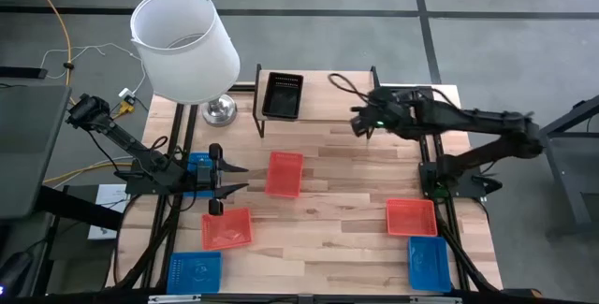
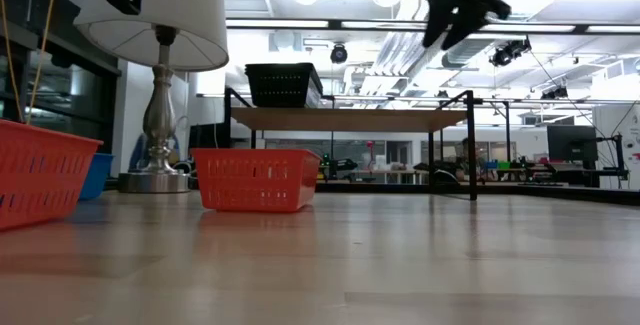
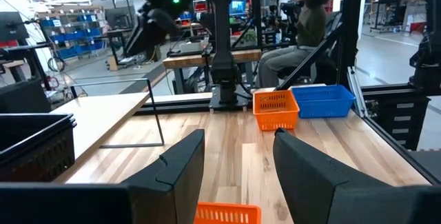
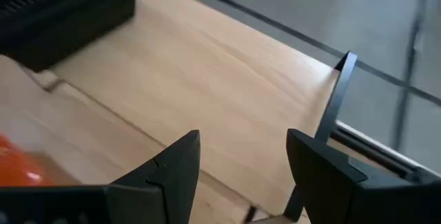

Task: Stack baskets on shelf by color
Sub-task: Adjust the stacked black bins on the shelf

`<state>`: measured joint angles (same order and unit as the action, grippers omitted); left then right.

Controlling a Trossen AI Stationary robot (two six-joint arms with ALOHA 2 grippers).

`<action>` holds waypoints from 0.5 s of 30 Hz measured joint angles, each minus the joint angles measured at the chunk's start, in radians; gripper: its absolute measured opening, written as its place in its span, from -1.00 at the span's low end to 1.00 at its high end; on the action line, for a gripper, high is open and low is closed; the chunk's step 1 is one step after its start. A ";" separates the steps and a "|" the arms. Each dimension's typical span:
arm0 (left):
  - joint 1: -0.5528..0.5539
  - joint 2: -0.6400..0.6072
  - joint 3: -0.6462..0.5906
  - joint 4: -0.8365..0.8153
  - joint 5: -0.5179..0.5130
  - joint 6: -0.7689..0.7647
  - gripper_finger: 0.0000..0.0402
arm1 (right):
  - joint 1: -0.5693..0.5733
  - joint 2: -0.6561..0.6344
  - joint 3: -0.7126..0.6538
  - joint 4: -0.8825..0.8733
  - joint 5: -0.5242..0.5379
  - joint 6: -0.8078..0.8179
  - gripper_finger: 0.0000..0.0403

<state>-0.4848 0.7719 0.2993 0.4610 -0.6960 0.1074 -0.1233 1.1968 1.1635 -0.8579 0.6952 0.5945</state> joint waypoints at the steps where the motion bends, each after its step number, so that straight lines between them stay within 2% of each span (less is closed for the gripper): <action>1: 0.000 0.000 0.000 0.000 0.000 0.000 -0.20 | 0.009 -0.039 -0.034 0.033 -0.001 0.000 0.01; 8: 0.000 0.000 0.000 0.000 -0.030 0.001 -0.20 | 0.093 -0.275 -0.267 0.326 -0.068 -0.089 0.01; 15: 0.000 0.000 0.000 0.000 -0.030 0.001 -0.20 | 0.155 -0.407 -0.434 0.519 -0.106 -0.153 0.01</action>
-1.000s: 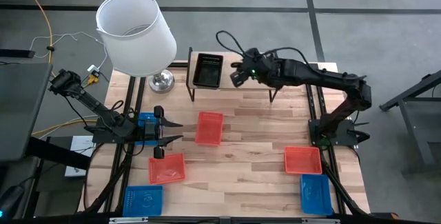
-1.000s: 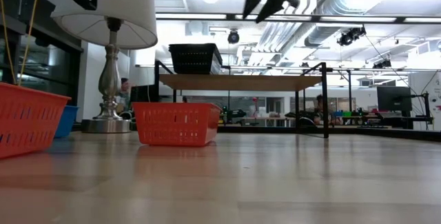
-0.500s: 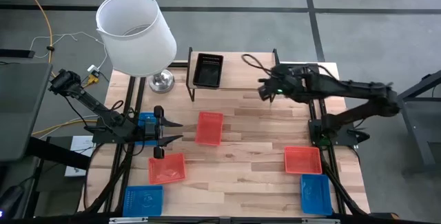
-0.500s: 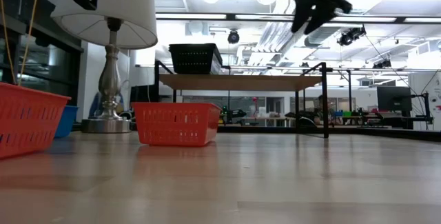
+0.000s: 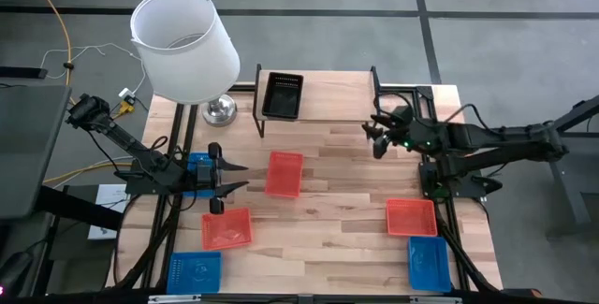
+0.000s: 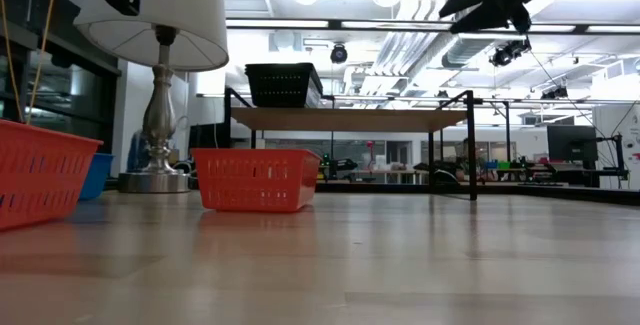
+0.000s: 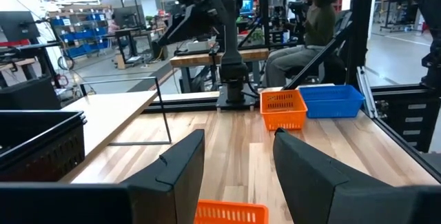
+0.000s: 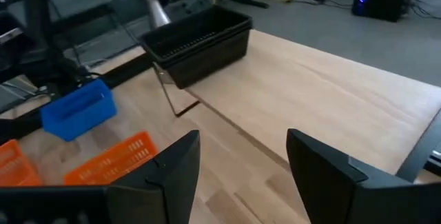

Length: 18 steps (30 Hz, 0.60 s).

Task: Stack baskets on shelf by color
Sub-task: Adjust the stacked black bins on the shelf

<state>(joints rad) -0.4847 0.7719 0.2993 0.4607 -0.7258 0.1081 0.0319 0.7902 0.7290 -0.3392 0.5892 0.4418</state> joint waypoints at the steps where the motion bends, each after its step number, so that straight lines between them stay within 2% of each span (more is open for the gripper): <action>1: 0.000 0.000 0.000 0.000 0.000 0.000 -0.20 | 0.006 -0.011 -0.016 0.016 -0.001 -0.007 0.01; 5: 0.000 0.000 0.000 0.000 0.010 0.000 -0.20 | 0.026 -0.036 -0.060 0.067 -0.003 -0.040 0.01; 18: 0.000 0.000 0.000 0.000 0.015 0.000 -0.20 | 0.068 -0.032 -0.065 0.076 -0.021 -0.091 0.01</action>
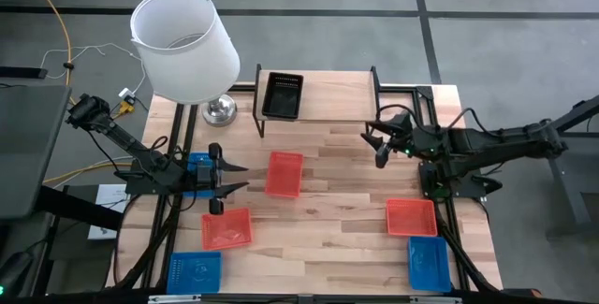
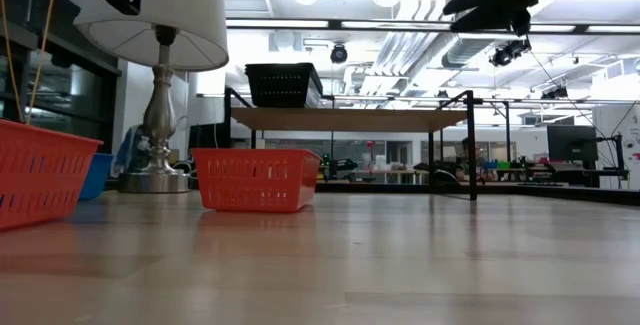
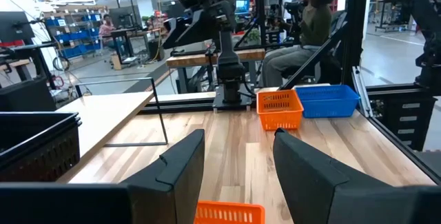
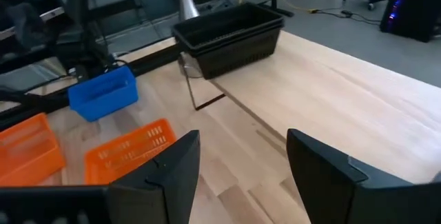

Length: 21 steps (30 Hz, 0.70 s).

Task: Stack baskets on shelf by color
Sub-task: Adjust the stacked black bins on the shelf

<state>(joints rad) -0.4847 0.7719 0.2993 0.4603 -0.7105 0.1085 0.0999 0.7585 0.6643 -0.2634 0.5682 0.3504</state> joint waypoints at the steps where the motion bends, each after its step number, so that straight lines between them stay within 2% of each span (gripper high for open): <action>1: 0.000 0.000 0.000 0.000 0.000 0.000 -0.20 | 0.004 0.000 0.000 0.000 -0.007 -0.011 0.01; 21: 0.000 0.000 0.000 0.000 0.015 0.000 -0.20 | 0.040 -0.033 0.000 -0.015 -0.050 -0.045 0.01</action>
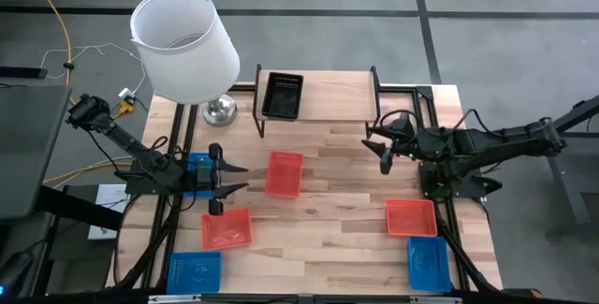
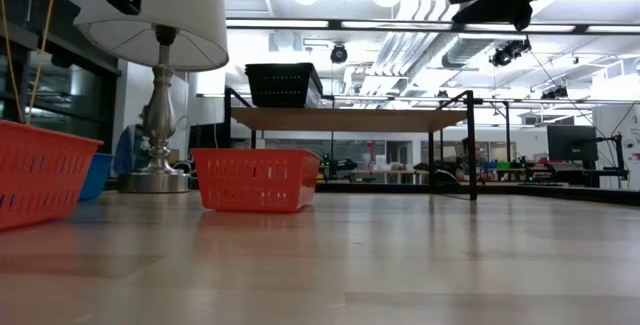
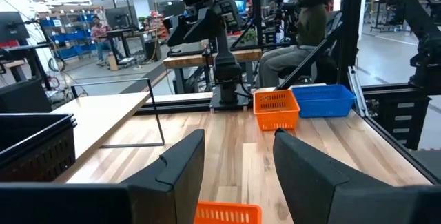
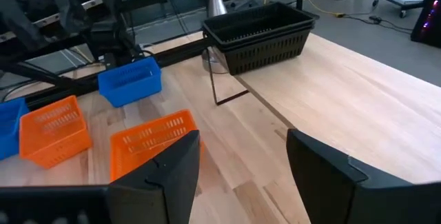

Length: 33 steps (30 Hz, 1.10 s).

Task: Stack baskets on shelf by color
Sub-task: Adjust the stacked black bins on the shelf

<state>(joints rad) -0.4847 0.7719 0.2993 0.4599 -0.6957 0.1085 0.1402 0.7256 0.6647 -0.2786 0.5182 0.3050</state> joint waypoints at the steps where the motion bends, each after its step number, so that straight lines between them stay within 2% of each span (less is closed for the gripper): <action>1: 0.000 0.000 0.000 0.000 0.000 0.000 -0.20 | 0.000 -0.003 0.000 -0.007 -0.005 0.000 0.01; 14: 0.000 0.000 0.000 0.000 0.004 0.000 -0.20 | 0.000 -0.005 -0.001 -0.038 0.004 0.009 0.01; 26: 0.002 0.000 0.000 0.009 0.004 0.032 -0.20 | -0.049 -0.006 -0.116 0.161 -0.001 -0.034 0.01; 33: 0.089 0.000 0.008 0.008 -0.001 -0.069 -0.20 | -0.103 0.000 -0.124 0.215 -0.011 -0.041 0.01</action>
<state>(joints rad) -0.3957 0.7719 0.3073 0.4682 -0.6968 0.0392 0.0371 0.7257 0.5404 -0.0637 0.5071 0.2638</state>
